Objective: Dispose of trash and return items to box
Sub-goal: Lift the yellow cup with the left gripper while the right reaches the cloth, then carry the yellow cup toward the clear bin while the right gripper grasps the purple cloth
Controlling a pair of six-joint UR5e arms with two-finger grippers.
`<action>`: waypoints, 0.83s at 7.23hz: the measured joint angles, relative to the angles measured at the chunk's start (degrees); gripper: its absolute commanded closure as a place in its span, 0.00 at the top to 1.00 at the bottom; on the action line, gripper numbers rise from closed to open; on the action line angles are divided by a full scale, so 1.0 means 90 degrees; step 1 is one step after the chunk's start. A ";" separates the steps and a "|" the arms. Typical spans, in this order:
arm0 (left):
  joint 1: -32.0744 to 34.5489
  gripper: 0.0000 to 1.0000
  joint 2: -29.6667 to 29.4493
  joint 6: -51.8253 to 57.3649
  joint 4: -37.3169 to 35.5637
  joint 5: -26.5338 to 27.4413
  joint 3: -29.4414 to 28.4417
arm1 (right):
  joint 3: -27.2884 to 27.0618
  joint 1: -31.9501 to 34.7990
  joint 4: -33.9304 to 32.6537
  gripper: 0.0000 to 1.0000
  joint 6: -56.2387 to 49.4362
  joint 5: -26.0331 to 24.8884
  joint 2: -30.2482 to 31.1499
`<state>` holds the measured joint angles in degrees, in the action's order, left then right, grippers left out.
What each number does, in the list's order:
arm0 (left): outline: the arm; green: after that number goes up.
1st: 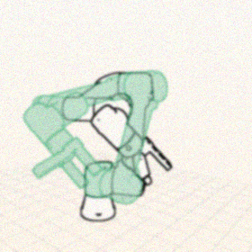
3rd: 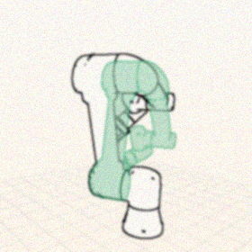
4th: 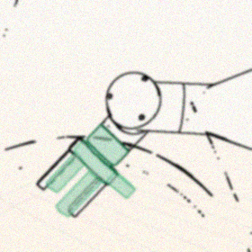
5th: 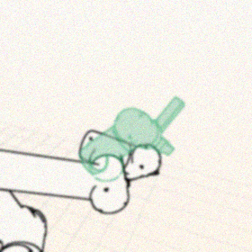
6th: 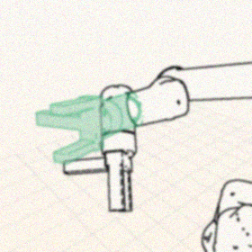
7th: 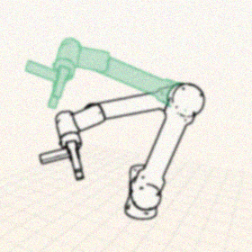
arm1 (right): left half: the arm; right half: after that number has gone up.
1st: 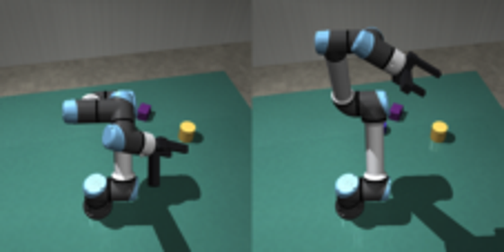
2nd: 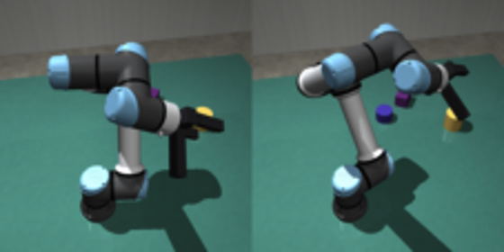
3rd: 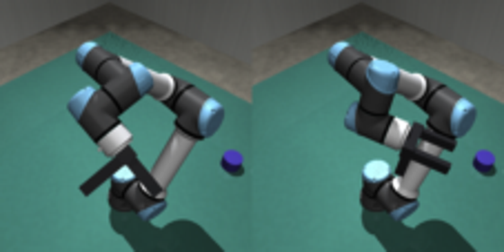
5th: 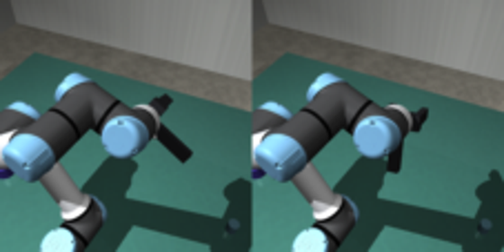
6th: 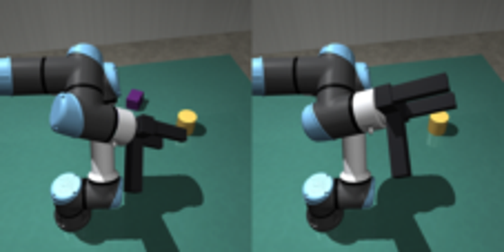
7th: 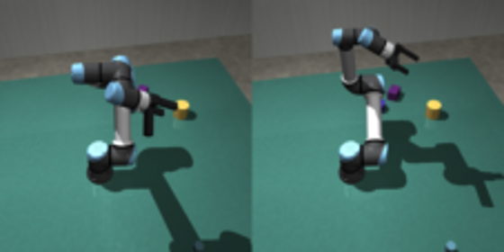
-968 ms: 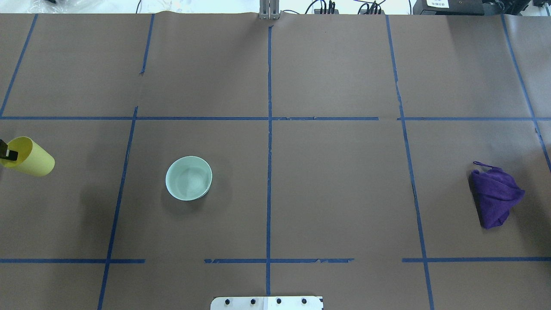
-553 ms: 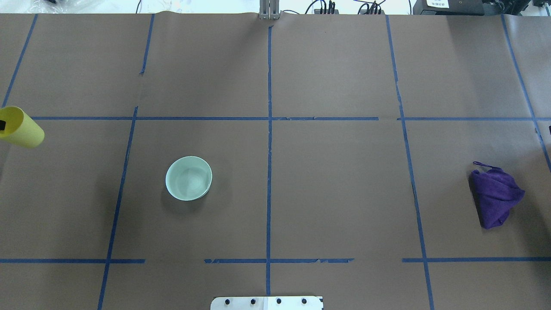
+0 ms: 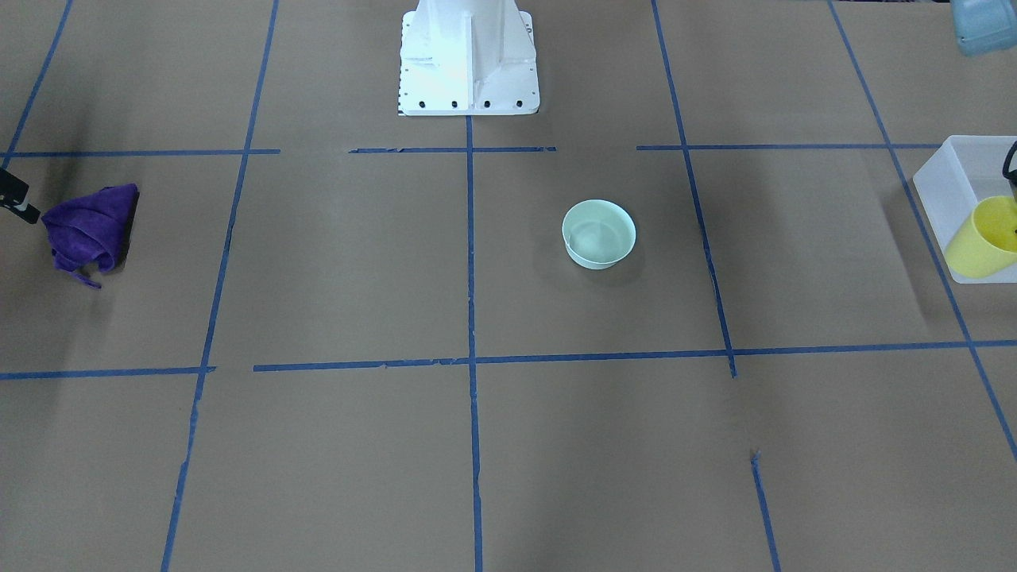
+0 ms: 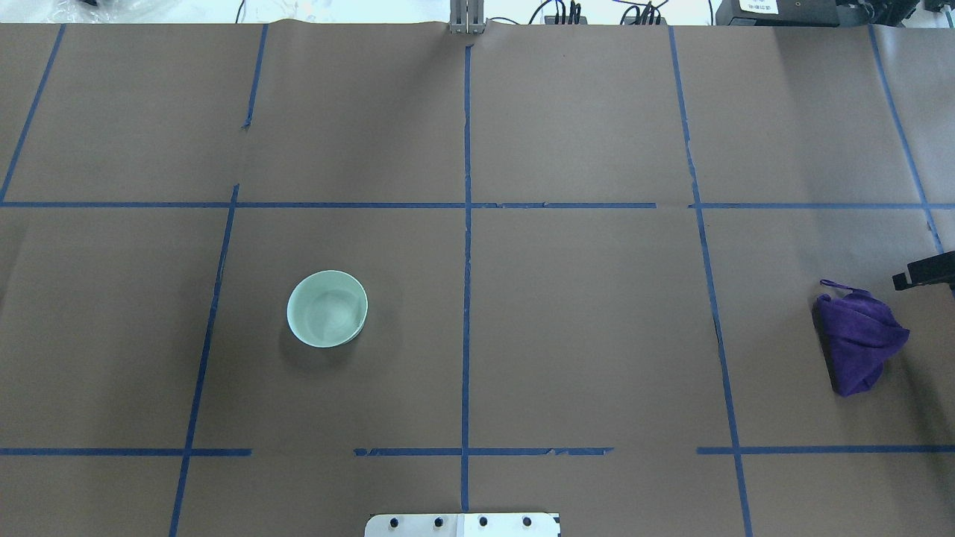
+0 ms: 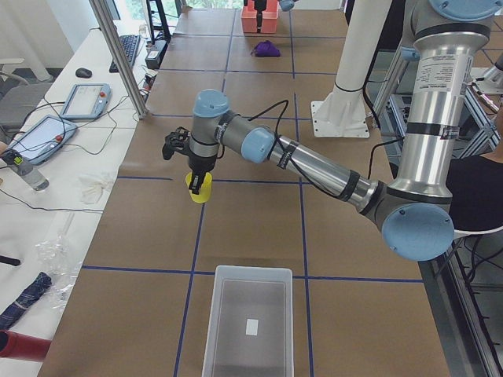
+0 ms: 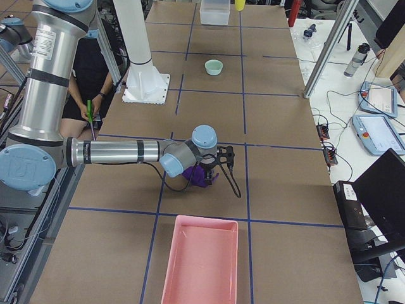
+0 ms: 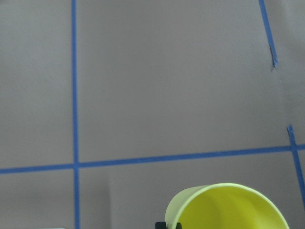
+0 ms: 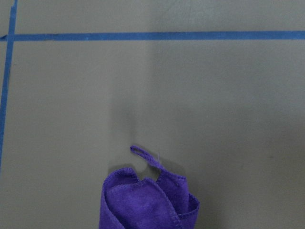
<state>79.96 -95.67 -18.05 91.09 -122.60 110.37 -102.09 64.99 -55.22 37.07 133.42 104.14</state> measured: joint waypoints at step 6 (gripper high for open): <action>0.0676 0.00 -0.0340 0.1076 -0.0118 0.0207 -0.0540 | 0.0349 -0.1259 0.0116 0.72 0.0061 -0.0394 -0.0026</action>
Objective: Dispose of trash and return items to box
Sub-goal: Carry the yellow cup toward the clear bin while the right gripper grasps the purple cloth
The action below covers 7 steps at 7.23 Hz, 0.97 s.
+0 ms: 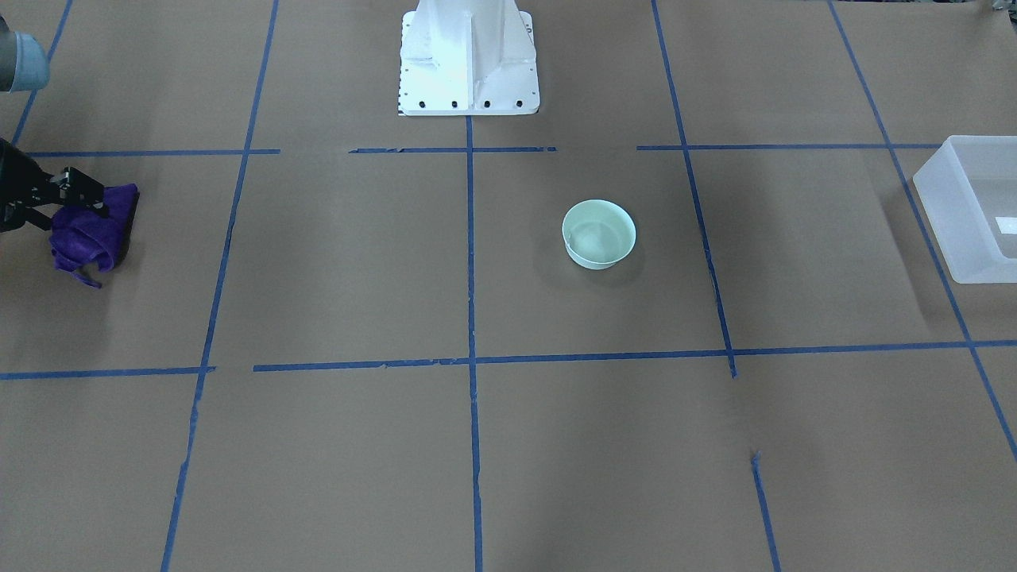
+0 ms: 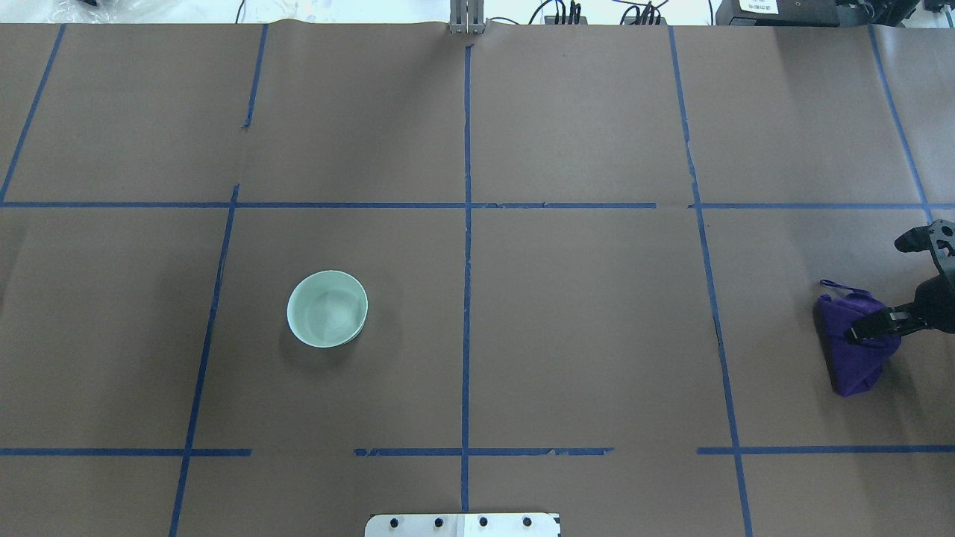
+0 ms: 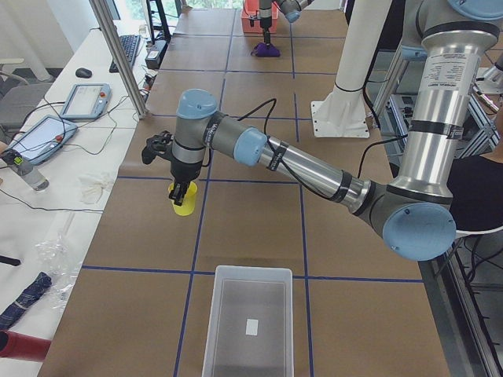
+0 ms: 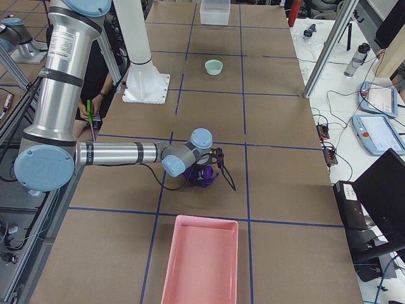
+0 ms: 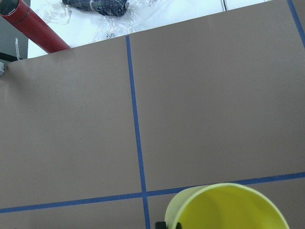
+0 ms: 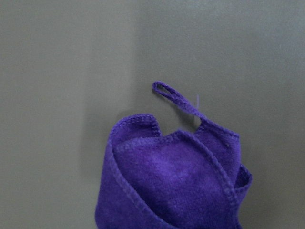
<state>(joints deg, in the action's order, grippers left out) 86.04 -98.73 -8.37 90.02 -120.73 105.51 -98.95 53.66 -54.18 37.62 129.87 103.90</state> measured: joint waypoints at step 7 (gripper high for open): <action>0.0285 0.00 -0.0161 0.0292 0.0453 0.0241 -0.0802 | -0.0044 -0.0067 0.0008 0.00 0.0005 0.0052 -0.0051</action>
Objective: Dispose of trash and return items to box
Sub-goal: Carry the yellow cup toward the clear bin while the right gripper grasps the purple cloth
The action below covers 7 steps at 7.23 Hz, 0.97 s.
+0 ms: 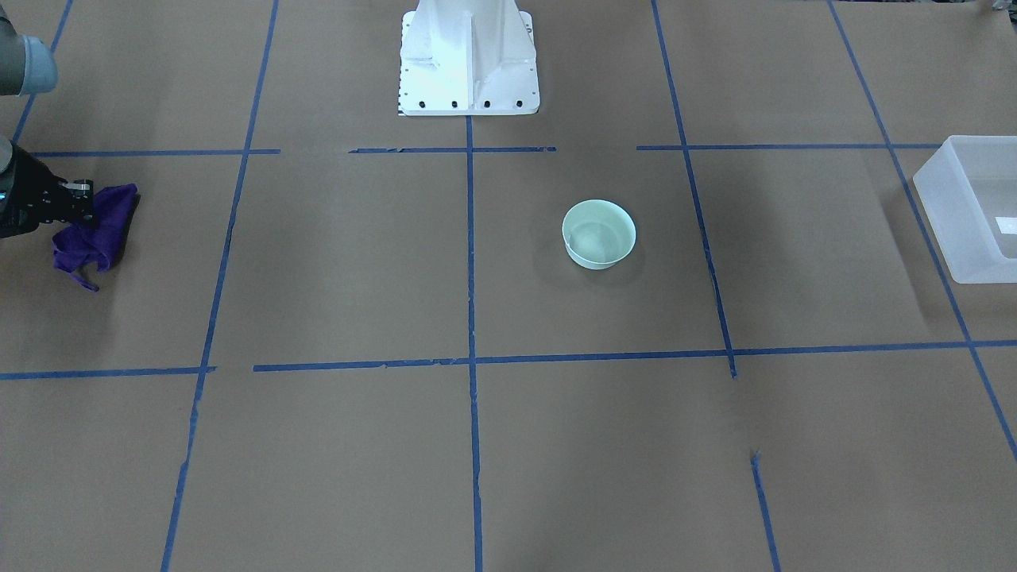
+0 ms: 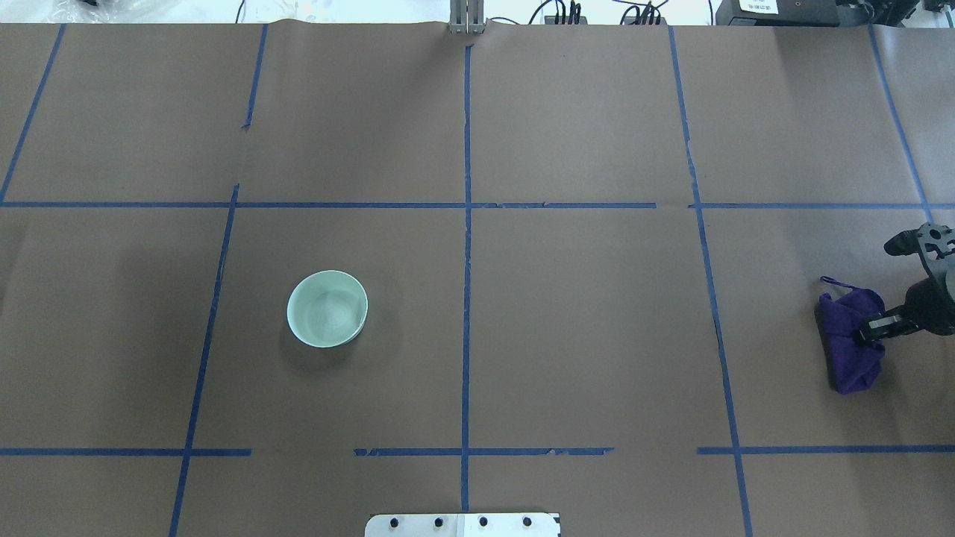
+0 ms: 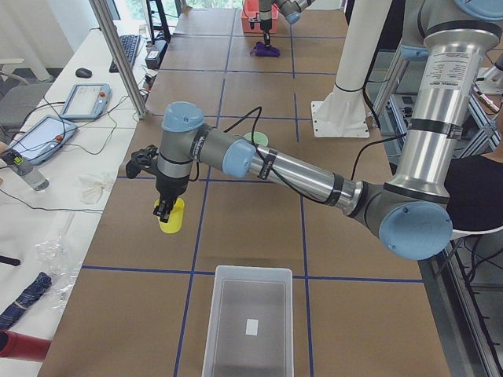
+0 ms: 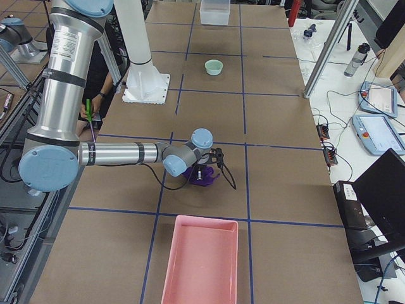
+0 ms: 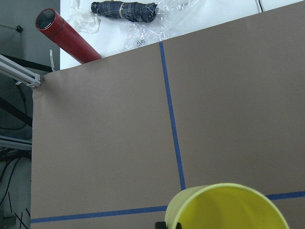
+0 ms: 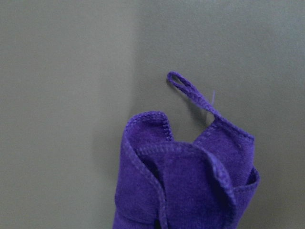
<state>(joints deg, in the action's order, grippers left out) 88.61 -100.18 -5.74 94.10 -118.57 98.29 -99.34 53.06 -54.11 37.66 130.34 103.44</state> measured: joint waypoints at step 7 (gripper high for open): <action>0.0770 0.00 0.1004 0.1501 0.0342 -0.0253 -0.0957 | -0.1600 0.1952 -0.0931 0.00 0.0005 0.1365 -0.0103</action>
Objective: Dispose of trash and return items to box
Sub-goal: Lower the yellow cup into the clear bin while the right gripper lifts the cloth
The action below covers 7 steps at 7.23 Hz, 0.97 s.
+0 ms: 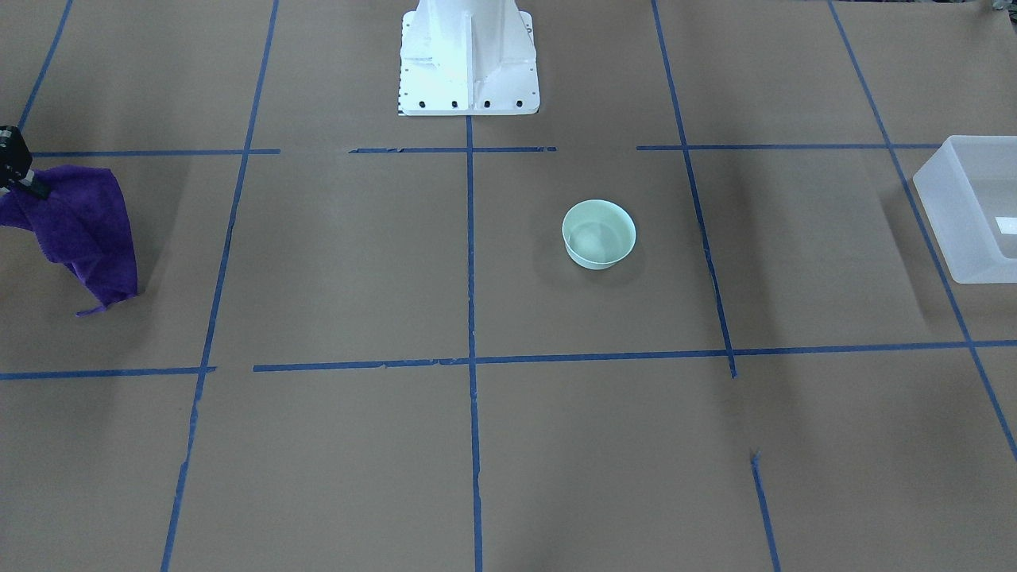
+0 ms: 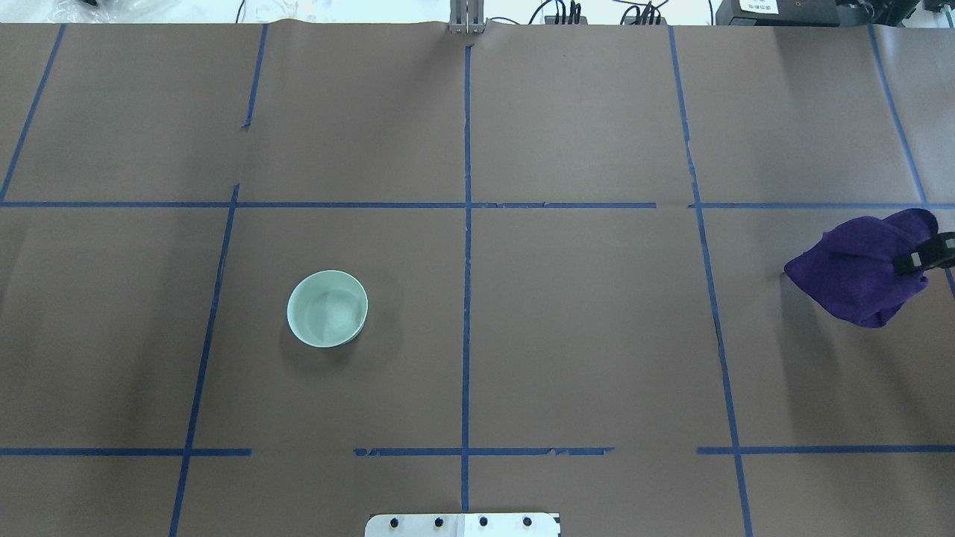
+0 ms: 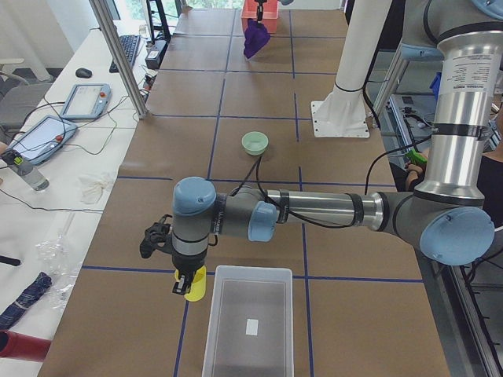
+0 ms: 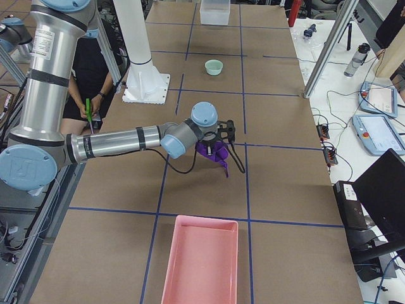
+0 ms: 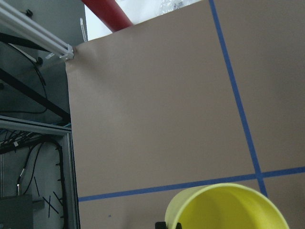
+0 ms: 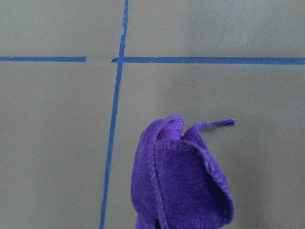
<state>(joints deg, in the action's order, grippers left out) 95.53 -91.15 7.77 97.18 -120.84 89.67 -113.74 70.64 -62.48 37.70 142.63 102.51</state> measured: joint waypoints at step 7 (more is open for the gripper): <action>-0.0331 0.00 0.1262 0.0011 0.1281 -0.1775 -0.0576 | -0.1373 0.1485 -0.2369 0.00 -0.0010 0.0431 -0.0940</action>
<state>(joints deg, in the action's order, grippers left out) 92.56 -79.80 7.87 108.71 -136.81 84.49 -126.10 84.00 -83.80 37.62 146.50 94.05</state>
